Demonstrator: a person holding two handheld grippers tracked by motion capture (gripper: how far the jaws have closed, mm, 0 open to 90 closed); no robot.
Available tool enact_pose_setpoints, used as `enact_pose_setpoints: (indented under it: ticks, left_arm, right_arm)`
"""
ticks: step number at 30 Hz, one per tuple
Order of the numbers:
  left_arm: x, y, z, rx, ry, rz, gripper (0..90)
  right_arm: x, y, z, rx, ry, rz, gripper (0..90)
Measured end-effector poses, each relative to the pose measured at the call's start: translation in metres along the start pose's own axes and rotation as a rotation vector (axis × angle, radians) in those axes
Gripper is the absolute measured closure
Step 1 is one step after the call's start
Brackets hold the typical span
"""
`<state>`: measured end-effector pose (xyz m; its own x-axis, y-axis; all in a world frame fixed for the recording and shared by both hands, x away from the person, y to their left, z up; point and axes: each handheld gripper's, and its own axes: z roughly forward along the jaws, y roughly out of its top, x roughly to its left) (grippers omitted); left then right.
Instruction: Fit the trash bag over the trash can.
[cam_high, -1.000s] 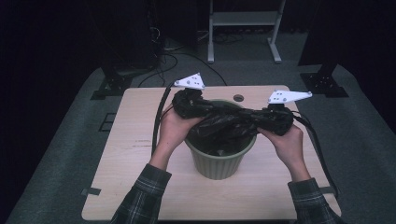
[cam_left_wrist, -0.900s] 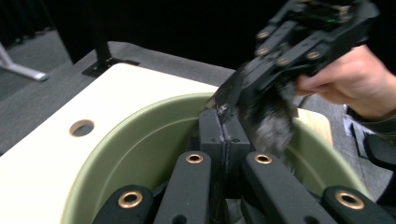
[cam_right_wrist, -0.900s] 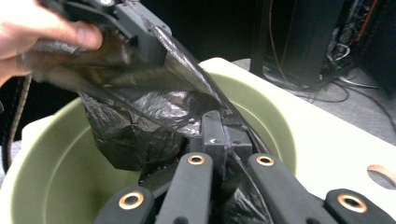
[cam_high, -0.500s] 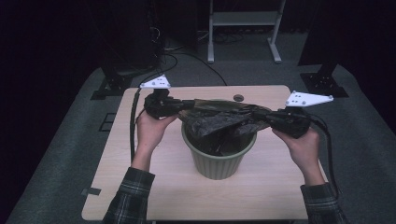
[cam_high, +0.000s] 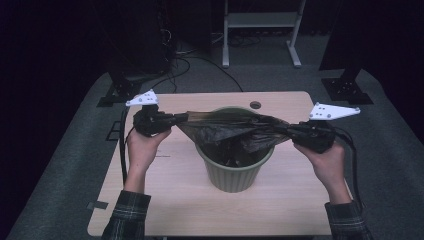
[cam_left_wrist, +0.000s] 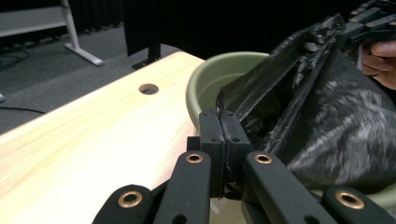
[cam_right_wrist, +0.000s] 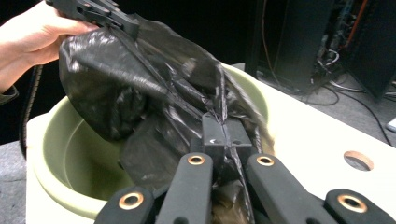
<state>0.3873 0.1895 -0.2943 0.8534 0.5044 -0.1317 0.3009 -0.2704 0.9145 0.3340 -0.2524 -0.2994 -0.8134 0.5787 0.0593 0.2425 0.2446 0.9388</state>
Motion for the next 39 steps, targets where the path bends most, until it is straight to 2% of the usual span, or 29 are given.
enact_pose_setpoints:
  ticks: [1,2,7,12,13,17,19,21,24,28,29,31,32,33,35,37,39]
  left_arm:
    - [-0.001,0.001,-0.001,-0.009,0.025,0.006,76.3]
    - [-0.002,0.003,-0.002,-0.015,0.031,0.010,69.0]
    - [-0.010,0.026,-0.001,-0.024,0.027,0.067,54.0]
    - [-0.021,0.050,0.010,-0.017,0.008,0.122,46.1]
    - [-0.023,0.054,0.011,-0.026,0.008,0.127,42.6]
    - [-0.028,0.067,0.015,-0.051,-0.027,0.141,37.7]
    - [-0.031,0.073,0.019,-0.045,-0.032,0.156,36.1]
    - [-0.032,0.078,0.026,-0.041,-0.052,0.152,35.2]
    - [-0.033,0.080,0.040,-0.003,-0.075,0.152,36.8]
    - [-0.034,0.077,0.058,0.023,-0.095,0.152,37.1]
    - [-0.034,0.077,0.062,0.039,-0.111,0.147,39.6]
    - [-0.034,0.075,0.070,0.071,-0.152,0.145,56.8]
    - [-0.035,0.074,0.071,0.083,-0.152,0.154,67.0]
    - [-0.037,0.073,0.073,0.088,-0.156,0.160,74.6]
    - [-0.037,0.072,0.074,0.090,-0.163,0.163,87.0]
    - [-0.035,0.070,0.073,0.101,-0.153,0.158,89.6]
    - [-0.033,0.066,0.072,0.104,-0.140,0.152,89.6]
  right_arm:
    - [0.002,0.001,0.001,-0.006,0.014,-0.013,90.0]
    - [0.004,0.001,0.001,-0.006,0.021,-0.020,90.0]
    - [0.009,0.006,0.004,-0.003,0.049,-0.047,90.0]
    - [0.009,0.007,0.004,-0.007,0.064,-0.064,90.0]
    - [0.010,0.007,0.004,0.000,0.061,-0.068,90.0]
    - [0.010,0.007,0.004,0.008,0.065,-0.079,90.0]
    - [0.011,0.007,0.005,0.007,0.075,-0.088,90.0]
    - [0.013,0.008,0.006,0.005,0.082,-0.099,90.0]
    - [0.015,0.011,0.006,-0.010,0.102,-0.114,90.0]
    - [0.018,0.019,0.004,-0.030,0.142,-0.119,90.0]
    - [0.018,0.021,0.003,-0.029,0.147,-0.122,90.0]
    - [0.019,0.023,0.002,-0.035,0.154,-0.121,89.9]
    - [0.018,0.024,0.001,-0.034,0.160,-0.118,86.1]
    - [0.018,0.025,0.001,-0.038,0.158,-0.114,77.1]
    - [0.014,0.026,0.000,-0.042,0.165,-0.067,63.9]
    - [0.013,0.026,-0.002,-0.037,0.148,-0.058,55.7]
    - [0.011,0.027,-0.006,-0.039,0.142,-0.056,53.7]
